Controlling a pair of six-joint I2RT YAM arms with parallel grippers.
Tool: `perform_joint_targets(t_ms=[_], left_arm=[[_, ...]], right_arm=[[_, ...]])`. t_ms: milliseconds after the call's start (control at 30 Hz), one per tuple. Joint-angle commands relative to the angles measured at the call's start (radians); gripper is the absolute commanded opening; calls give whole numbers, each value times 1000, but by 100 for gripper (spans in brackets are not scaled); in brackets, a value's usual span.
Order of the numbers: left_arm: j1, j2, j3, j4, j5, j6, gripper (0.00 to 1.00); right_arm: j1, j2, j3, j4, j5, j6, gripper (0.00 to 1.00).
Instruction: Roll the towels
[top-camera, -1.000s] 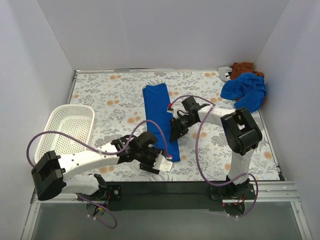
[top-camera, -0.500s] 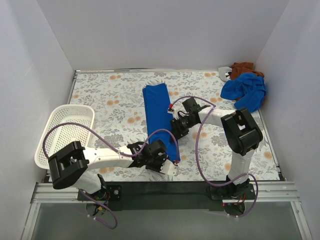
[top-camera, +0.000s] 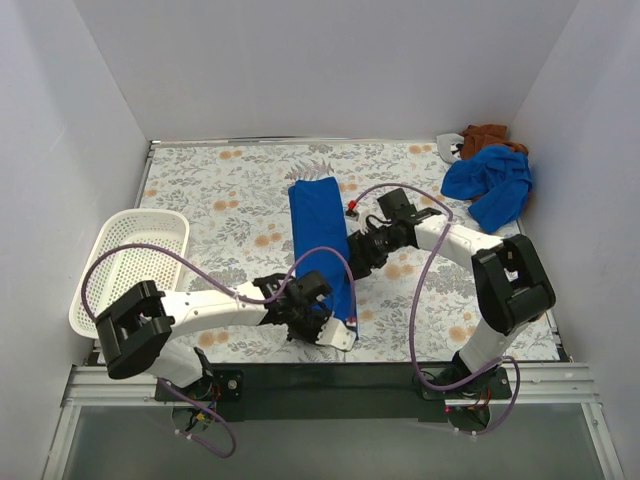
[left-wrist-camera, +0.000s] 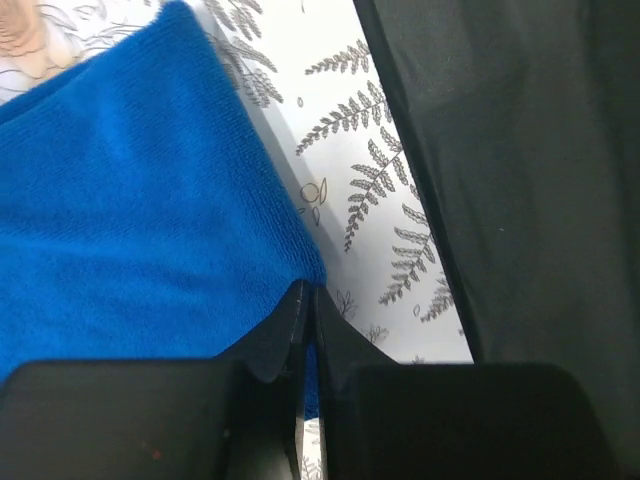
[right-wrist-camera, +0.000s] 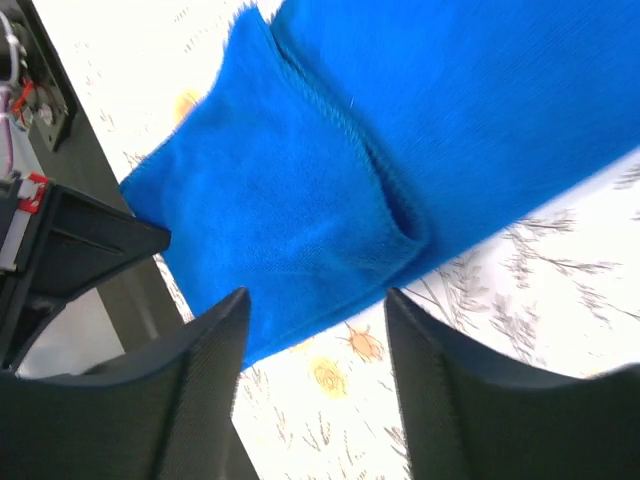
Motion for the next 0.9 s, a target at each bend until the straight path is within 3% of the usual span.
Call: perform_joint_targets(t_ms=[0,200,333,500,667,867], left_arm=[[80,-23,103,-124,168,10,0],[276,103,300,-251,343,48,0],[390,205,407,-287,413,64,0],[480,323,482,-265,403,84,0],[531,391,510,-236,394,71,0],[545,416,497,-169,344,59,0]], right_arm=[[-36,-68,56,-49,-1,-39,58],[-83,-87,96,-129,-14,-95,73],[-99,-94,110,-149,-20,-104,75],[-108,-94,126,-149,-29,-105,74],[-108,-81,136,-141,-58,-90,66],[-93,-10,145,-72,-156,5,45]])
